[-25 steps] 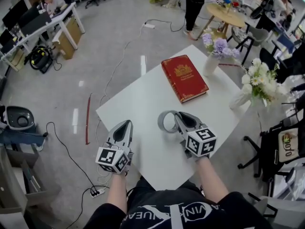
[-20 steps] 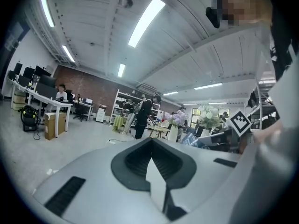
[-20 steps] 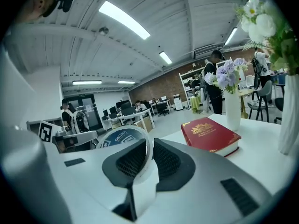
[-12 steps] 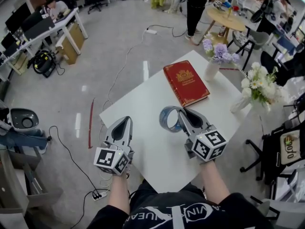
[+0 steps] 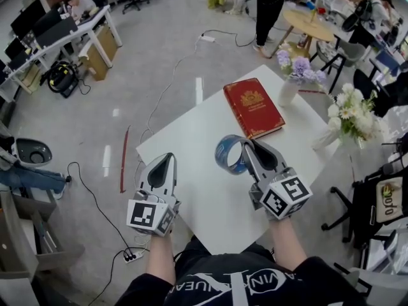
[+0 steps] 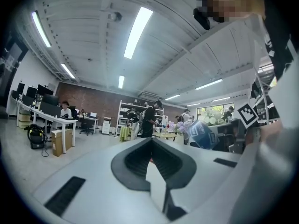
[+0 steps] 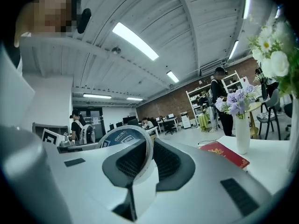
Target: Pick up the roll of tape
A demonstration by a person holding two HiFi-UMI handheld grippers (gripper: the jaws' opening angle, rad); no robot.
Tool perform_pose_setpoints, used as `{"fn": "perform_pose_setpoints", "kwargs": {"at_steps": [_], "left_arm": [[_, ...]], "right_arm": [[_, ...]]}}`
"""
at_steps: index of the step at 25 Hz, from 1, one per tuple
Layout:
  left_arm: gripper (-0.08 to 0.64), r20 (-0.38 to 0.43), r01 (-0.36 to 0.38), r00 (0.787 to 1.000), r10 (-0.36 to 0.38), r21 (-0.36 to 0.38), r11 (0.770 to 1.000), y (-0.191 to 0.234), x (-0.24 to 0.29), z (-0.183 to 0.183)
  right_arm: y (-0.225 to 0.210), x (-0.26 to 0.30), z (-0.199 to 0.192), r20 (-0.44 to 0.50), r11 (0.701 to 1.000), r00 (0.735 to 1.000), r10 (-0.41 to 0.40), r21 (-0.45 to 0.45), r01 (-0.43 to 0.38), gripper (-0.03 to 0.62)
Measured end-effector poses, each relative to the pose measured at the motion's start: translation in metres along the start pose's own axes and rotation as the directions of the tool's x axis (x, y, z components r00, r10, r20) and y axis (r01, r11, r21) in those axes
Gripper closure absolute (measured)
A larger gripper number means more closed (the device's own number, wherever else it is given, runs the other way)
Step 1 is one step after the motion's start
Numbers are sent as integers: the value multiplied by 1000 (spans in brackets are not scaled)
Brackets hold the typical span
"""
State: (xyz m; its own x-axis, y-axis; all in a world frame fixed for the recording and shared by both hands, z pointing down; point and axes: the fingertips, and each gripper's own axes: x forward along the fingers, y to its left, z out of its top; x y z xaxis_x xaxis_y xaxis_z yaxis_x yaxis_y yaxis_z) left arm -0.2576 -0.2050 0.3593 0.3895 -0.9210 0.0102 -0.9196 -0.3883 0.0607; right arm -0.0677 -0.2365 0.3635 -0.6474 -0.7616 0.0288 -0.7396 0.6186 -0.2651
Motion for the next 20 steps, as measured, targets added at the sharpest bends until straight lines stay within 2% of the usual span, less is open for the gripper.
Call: {"fn": "perform_pose_setpoints", "kwargs": {"at_steps": [7,20], "left_arm": [[561,-2,-16,1000,16,-32,999,4,-5,-5],[561,2,-16,1000,16,-37,999,4,-5,-4]], "right_arm": [[3,1,-7,-11,1000,1000,13,16,-13,529],[2,-1,-5,10,1000,1000,18,25,-18,529]]}}
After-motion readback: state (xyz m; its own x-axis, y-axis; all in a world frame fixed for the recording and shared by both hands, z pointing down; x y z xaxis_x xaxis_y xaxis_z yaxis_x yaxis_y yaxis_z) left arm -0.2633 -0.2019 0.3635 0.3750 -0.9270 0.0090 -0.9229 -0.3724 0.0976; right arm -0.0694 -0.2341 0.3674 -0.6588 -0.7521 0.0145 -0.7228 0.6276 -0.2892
